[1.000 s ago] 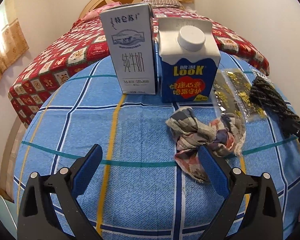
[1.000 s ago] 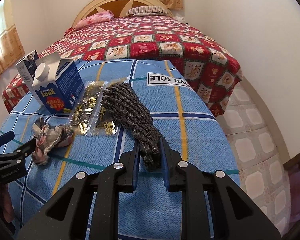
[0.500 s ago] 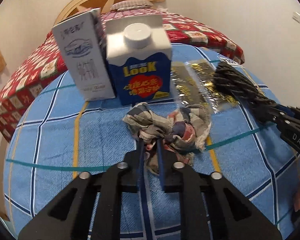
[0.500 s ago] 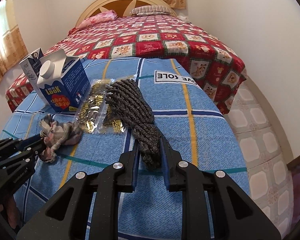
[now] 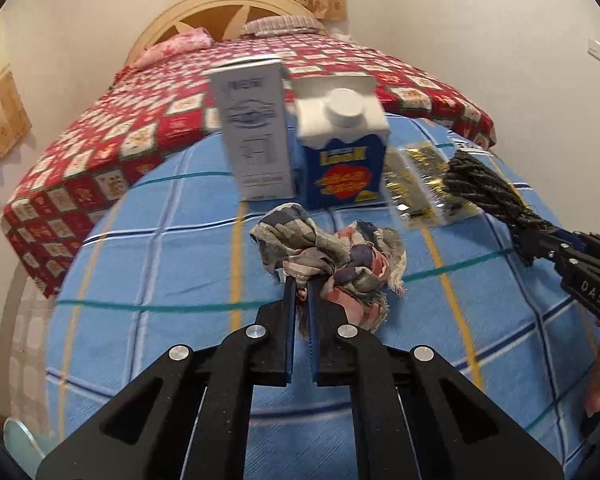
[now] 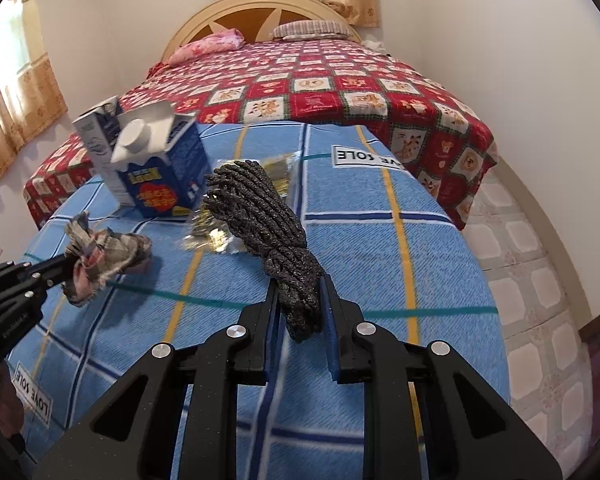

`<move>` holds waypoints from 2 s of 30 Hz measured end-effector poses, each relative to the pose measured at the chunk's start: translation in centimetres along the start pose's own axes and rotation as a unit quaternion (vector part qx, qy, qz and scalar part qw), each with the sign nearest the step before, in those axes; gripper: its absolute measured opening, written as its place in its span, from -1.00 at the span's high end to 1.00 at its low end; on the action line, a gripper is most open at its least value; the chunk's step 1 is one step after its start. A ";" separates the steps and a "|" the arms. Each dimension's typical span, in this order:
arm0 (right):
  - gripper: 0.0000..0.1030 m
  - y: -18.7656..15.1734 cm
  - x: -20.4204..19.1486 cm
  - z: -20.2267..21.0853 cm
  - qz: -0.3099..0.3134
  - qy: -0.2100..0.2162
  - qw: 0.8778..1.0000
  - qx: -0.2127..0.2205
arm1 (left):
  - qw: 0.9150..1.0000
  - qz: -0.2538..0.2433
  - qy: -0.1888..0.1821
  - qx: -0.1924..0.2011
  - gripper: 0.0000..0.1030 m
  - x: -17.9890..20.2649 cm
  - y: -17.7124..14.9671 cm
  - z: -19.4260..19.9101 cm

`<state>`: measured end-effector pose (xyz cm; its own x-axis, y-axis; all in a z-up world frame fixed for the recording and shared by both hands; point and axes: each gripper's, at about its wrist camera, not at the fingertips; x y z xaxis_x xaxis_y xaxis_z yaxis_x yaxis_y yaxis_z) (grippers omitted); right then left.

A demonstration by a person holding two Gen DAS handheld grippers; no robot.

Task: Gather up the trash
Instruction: 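Grasp the patterned cloth rag with the left gripper while the right gripper holds the rope, then carry the rag and rope bundle over the blue bin with both grippers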

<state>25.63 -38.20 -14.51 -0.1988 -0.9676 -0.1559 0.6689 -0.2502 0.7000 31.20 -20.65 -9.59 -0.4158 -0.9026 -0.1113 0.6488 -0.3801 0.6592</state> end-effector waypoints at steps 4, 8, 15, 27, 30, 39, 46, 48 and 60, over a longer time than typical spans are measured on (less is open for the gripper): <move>0.61 -0.5 -1.6 0.7 0.013 0.009 1.000 0.002 | 1.000 0.014 0.022 0.000 0.90 -2.0 -1.9 1.5; 0.61 -1.0 -3.9 1.7 0.031 0.026 0.999 0.009 | 0.999 0.030 0.037 0.000 0.90 -3.9 -3.6 2.9; 0.61 -1.8 -8.3 2.8 0.065 0.058 0.996 0.016 | 0.997 0.057 0.057 0.014 0.90 -6.9 -6.4 6.6; 0.61 -4.1 -15.5 4.1 0.116 0.099 0.988 0.018 | 0.991 0.088 0.096 0.032 0.90 -10.7 -10.2 11.8; 0.61 -4.6 -16.8 4.5 0.128 0.106 0.986 0.018 | 0.990 0.096 0.103 0.031 0.90 -11.4 -10.9 12.3; 0.61 -5.8 -20.1 5.8 0.159 0.119 0.980 0.023 | 0.987 0.105 0.116 0.032 0.90 -12.8 -13.3 14.2; 0.61 -6.3 -22.2 6.5 0.180 0.131 0.975 0.025 | 0.985 0.112 0.126 0.038 0.90 -14.1 -14.4 15.9; 0.61 -6.4 -22.7 6.5 0.185 0.132 0.974 0.024 | 0.984 0.115 0.132 0.040 0.90 -14.6 -14.7 16.2; 0.61 -7.5 -24.8 7.2 0.206 0.144 0.968 0.026 | 0.980 0.126 0.147 0.039 0.90 -16.1 -16.8 17.6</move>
<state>20.36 -12.05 -10.88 0.2897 -0.9564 -0.0381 0.6112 0.1542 0.7763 15.80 3.85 -5.72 -0.0393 -0.9894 -0.1400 0.6517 -0.1315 0.7470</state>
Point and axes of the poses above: each gripper's, at about its wrist camera, not at the fingertips, and z roughly against the way its jaws point, x to its right, y to its top, and after that the axes turned 3 degrees about y, right-handed
